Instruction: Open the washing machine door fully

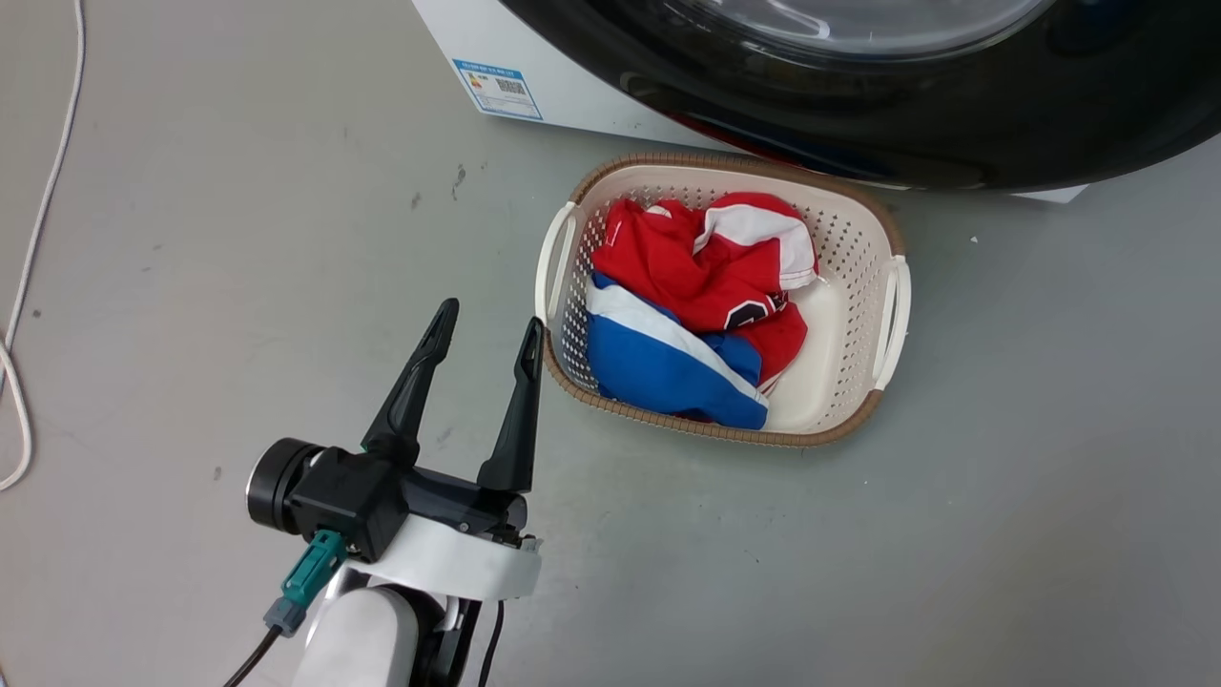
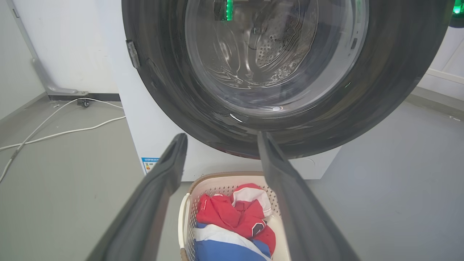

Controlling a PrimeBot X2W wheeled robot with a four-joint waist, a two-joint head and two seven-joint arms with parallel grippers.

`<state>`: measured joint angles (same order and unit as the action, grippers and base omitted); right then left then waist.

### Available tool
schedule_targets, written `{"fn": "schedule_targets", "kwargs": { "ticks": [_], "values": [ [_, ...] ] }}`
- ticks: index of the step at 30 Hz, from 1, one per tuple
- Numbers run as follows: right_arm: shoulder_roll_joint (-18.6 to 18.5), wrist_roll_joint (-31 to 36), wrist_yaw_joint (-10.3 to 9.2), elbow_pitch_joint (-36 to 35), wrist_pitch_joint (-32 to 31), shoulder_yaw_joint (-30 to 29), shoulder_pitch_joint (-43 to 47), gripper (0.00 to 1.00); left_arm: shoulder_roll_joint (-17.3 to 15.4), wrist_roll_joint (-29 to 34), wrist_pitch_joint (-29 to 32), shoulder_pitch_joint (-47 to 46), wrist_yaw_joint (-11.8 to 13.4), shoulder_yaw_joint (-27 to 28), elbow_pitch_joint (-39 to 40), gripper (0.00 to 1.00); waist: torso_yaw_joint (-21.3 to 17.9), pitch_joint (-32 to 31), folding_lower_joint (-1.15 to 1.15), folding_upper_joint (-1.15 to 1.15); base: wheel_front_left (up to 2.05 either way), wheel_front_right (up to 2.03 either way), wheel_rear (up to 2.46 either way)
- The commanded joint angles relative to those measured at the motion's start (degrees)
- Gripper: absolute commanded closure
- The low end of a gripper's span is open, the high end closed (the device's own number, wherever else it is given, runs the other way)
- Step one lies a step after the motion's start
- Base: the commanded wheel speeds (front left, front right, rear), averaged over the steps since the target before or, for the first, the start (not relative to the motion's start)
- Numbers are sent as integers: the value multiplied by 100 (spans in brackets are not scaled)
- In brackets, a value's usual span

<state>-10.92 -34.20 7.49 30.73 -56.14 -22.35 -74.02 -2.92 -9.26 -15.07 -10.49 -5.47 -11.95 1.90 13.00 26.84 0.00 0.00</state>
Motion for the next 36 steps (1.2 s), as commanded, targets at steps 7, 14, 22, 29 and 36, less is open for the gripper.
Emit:
{"fn": "schedule_targets", "kwargs": {
  "ticks": [7,14,22,29,36],
  "values": [
    [225,-77,0,-251,-284,19,516,100,5,34,-16,144,32,47,-68,0,-54,-332,0,0,0,0,0],
    [393,-256,0,-562,-547,143,1215,100,5,45,-15,366,43,-1,-139,0,-43,-861,0,0,0,0,0],
    [607,-627,0,-866,-748,390,2188,100,5,104,-15,692,72,-33,-195,0,72,-1516,0,0,0,0,0],
    [823,-1515,0,-1205,-772,711,3210,100,5,182,-15,1098,78,46,-226,0,332,-2092,0,0,0,0,0],
    [834,-2661,1,-1297,-390,1613,3923,100,5,302,-15,1299,21,272,-228,0,585,-2343,0,0,0,0,0]
  ]
}}
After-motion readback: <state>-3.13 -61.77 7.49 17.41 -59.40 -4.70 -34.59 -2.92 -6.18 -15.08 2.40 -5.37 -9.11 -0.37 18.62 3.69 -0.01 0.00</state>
